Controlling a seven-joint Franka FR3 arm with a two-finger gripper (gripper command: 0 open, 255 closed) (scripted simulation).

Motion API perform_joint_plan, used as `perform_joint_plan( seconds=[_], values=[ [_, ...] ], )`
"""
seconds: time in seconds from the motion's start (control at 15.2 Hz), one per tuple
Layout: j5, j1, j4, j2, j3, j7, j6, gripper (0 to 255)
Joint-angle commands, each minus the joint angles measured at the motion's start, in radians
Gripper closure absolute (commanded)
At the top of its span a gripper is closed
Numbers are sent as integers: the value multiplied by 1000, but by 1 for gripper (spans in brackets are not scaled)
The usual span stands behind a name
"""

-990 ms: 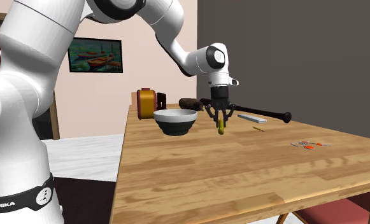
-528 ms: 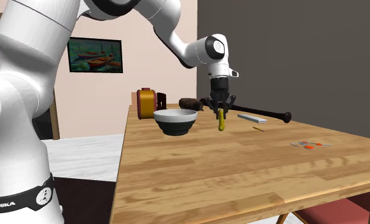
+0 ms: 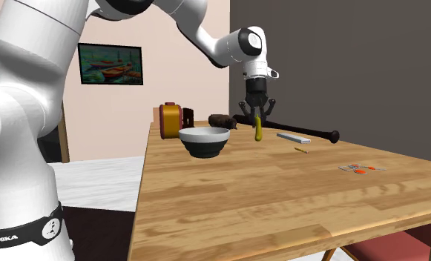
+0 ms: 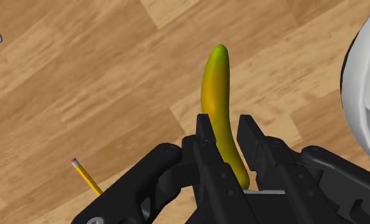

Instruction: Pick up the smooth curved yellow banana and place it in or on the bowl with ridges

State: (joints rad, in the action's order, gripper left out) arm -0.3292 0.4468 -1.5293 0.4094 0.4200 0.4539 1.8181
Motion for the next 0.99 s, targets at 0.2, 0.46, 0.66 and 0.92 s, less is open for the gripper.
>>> perform_joint_plan(
  seconds=[0.2,0.46,0.66,0.92],
  values=[
    [6,6,60,-5,3,12,-64,255],
    [10,11,108,-9,6,22,-114,255],
    [12,15,149,-9,7,29,-153,255],
    [36,14,69,-78,22,7,-143,255]
  ],
)
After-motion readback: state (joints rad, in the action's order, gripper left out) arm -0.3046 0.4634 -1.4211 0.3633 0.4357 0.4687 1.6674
